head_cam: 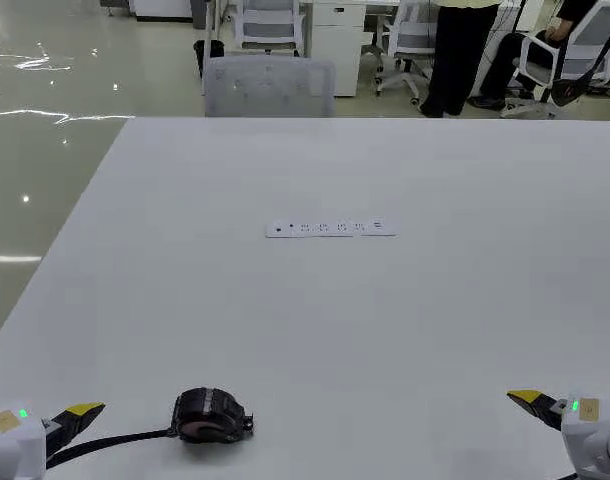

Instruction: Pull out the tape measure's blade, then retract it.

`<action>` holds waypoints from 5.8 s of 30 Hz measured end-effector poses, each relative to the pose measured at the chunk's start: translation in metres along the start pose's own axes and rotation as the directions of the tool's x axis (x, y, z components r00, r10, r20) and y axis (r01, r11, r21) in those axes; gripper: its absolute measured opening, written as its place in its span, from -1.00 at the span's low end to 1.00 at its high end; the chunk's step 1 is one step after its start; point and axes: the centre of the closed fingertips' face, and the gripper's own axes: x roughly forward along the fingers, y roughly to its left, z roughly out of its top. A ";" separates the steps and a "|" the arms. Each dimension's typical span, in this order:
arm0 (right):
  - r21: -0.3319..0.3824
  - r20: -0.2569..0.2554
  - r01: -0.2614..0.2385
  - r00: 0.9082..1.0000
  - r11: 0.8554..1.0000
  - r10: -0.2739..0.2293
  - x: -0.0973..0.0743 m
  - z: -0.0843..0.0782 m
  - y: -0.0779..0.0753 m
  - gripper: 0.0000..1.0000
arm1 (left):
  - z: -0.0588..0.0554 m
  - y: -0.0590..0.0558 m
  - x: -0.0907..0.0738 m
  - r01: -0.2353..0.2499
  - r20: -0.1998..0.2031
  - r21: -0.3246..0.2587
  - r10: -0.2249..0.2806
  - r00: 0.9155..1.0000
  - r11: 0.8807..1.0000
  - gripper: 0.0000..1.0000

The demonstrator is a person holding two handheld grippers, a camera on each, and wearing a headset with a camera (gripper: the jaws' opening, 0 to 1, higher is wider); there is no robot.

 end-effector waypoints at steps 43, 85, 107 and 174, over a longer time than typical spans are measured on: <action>-0.115 -0.018 -0.100 0.995 0.988 0.098 0.030 0.048 0.015 1.00 | 0.023 0.009 0.021 0.208 -0.179 0.271 -0.163 0.970 0.940 1.00; -0.274 -0.038 -0.305 0.951 0.912 0.307 0.104 0.115 0.053 0.99 | 0.009 0.015 0.074 0.409 -0.493 0.425 -0.173 0.852 0.807 0.21; -0.293 -0.059 -0.379 0.923 0.878 0.379 0.157 0.135 0.099 0.68 | -0.006 0.007 0.096 0.496 -0.574 0.443 -0.189 0.797 0.747 -0.33; -0.374 -0.219 -0.505 0.863 0.778 0.455 0.245 0.127 0.142 -0.77 | -0.009 0.005 0.099 0.523 -0.594 0.460 -0.190 0.782 0.717 -0.42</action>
